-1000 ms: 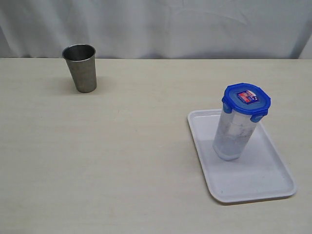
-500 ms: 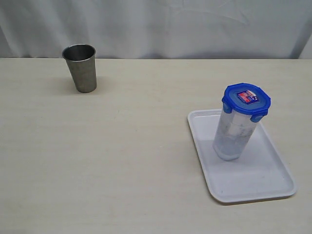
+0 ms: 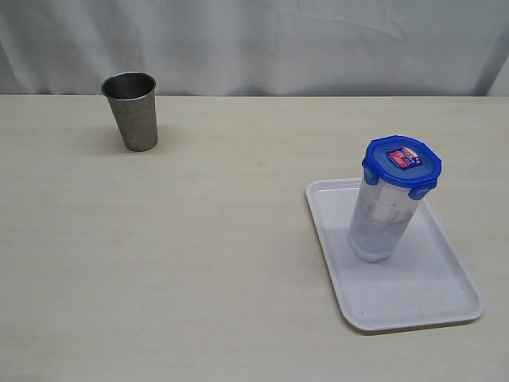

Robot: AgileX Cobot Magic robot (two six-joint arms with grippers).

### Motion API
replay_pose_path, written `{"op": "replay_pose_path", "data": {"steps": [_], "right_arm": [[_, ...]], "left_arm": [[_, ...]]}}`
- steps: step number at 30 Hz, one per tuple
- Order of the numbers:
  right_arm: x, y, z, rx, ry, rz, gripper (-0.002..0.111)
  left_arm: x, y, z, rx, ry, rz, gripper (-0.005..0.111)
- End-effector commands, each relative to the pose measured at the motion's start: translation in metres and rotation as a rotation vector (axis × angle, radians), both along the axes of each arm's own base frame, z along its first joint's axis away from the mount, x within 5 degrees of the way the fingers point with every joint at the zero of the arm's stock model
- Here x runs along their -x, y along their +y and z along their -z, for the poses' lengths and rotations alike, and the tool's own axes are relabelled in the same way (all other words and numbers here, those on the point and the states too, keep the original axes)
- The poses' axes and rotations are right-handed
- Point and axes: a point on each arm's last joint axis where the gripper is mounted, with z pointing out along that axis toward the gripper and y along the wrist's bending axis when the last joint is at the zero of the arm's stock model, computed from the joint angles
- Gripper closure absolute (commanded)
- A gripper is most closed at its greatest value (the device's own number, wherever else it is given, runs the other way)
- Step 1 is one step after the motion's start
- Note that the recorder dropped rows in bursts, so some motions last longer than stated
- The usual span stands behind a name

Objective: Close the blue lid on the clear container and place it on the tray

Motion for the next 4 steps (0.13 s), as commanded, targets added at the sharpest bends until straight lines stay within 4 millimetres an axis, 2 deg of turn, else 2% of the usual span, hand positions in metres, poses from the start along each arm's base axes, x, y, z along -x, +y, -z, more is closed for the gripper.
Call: {"op": "replay_pose_path", "data": {"steps": [1,4], "right_arm": [[0.0002,-0.0006,0.0009,0.009,0.001,0.007,0.104],[0.0002,-0.0006,0.0009,0.009,0.001,0.007,0.104]], "left_arm": [[0.0,0.0001,0.0003,-0.002,-0.005,-0.001,0.107],[0.0,0.0001,0.0003,-0.002,-0.005,-0.001,0.107]]}}
